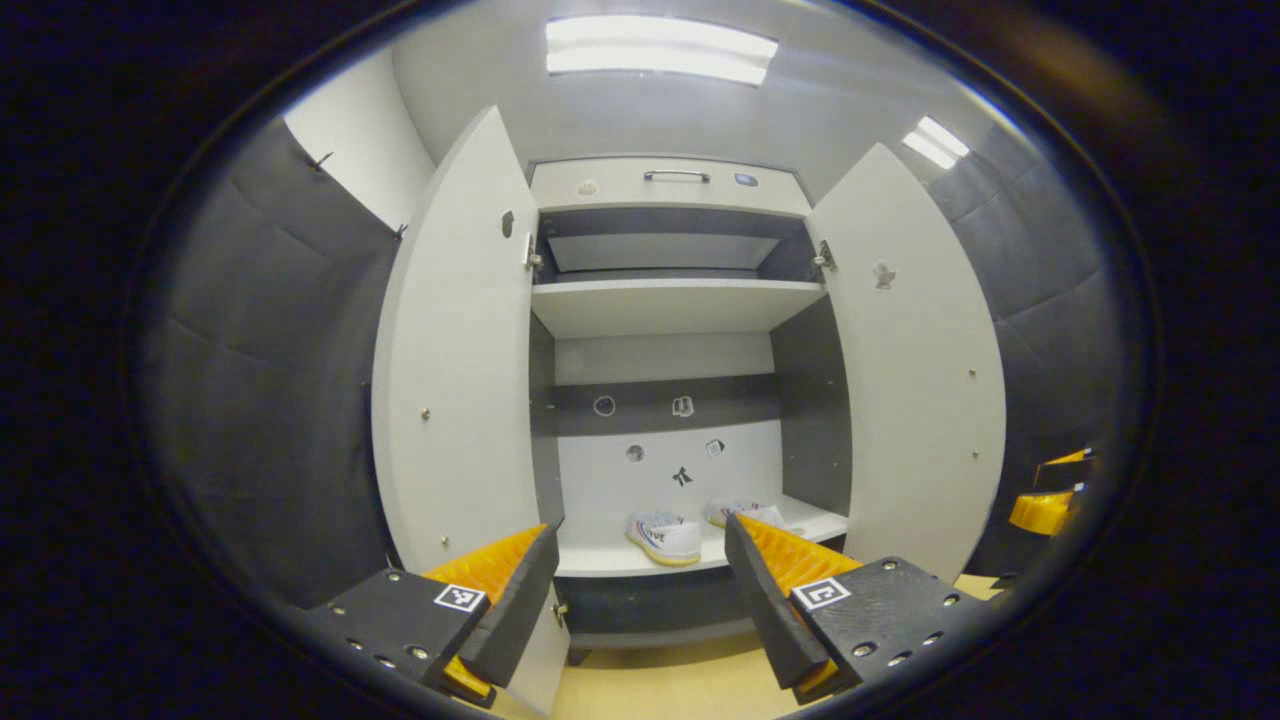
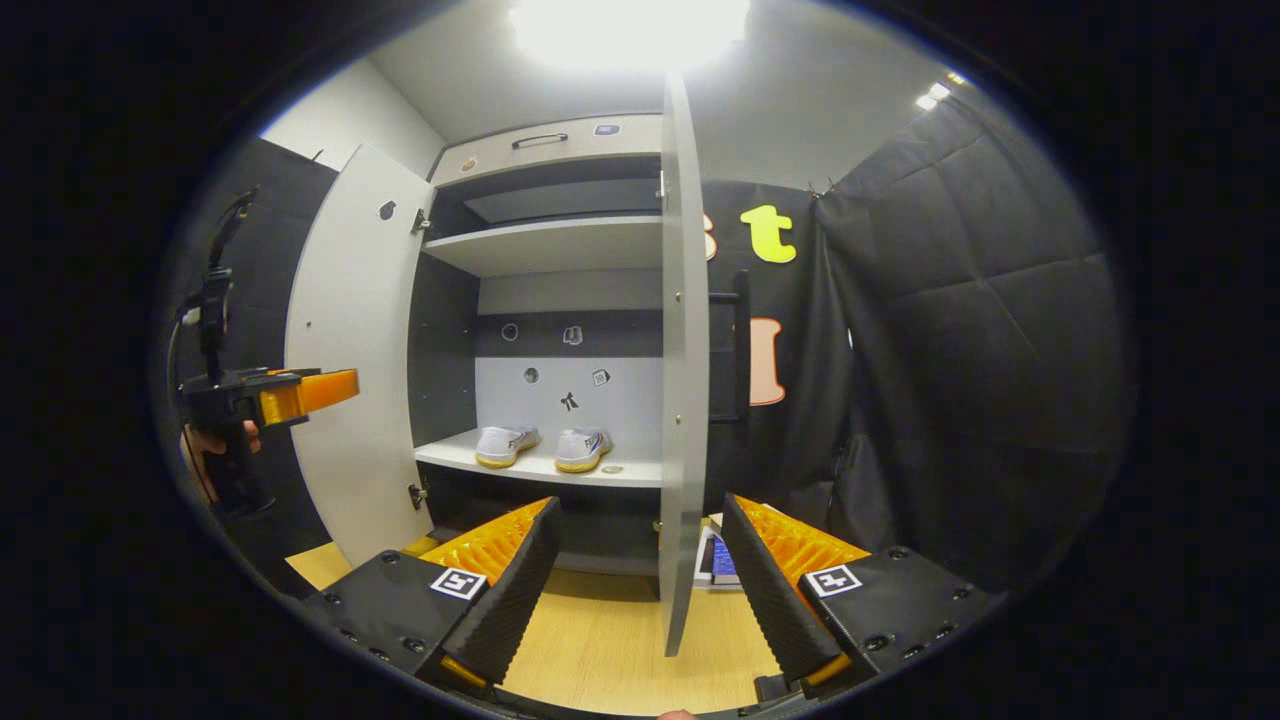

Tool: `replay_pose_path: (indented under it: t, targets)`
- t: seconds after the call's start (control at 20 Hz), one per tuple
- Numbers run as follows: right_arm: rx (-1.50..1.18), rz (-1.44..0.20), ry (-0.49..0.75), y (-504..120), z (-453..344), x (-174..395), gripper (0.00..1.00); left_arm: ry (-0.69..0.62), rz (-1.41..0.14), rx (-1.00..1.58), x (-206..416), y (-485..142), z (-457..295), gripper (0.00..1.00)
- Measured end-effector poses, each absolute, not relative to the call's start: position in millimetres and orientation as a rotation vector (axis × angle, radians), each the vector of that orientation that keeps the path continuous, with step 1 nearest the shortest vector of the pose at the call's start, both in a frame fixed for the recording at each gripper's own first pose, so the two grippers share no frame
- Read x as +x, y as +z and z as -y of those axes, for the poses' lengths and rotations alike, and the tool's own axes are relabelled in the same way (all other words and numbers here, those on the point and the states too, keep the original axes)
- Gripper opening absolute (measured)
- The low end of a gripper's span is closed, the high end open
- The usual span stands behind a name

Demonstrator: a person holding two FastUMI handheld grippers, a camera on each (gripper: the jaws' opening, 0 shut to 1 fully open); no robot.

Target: Grab one shoe with the right hand and put it into the shoe cabinet, grab the other shoe with the left hand and put it into the shoe cabinet; then close the right door with the right hand and the left door with the left hand.

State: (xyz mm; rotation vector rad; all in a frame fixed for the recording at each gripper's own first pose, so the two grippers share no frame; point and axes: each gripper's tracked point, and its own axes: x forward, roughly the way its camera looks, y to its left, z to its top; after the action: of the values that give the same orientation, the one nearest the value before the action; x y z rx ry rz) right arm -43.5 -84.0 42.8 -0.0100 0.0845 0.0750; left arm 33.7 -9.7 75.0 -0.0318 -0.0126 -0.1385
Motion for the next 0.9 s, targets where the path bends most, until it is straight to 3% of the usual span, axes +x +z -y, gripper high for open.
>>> replay_pose_path:
  t: [0.15, 0.25, 0.55, 0.6, 0.65, 0.9]
  targets:
    - [-0.036, -0.078, 0.033, 49, 101, -39, 1.00, -0.129, 0.001, -0.026, 21, 73, -1, 0.95]
    - [-0.045, -0.071, 0.007, 55, 113, -37, 0.96, -0.122, 0.003, -0.019, 13, 71, -5, 0.95]
    - [-0.081, -0.045, -0.107, 79, 161, -20, 1.00, -0.145, -0.008, -0.017, 4, 67, 2, 0.94]
    - [-0.081, -0.041, -0.130, 82, 169, -15, 0.95, -0.145, -0.009, -0.014, 3, 67, 4, 0.94]
    - [-0.077, -0.038, -0.150, 86, 176, -12, 0.99, -0.147, -0.010, -0.010, 2, 66, 4, 0.94]
    - [-0.077, -0.031, -0.257, 100, 205, 14, 0.99, -0.138, -0.025, -0.007, -4, 60, 3, 0.95]
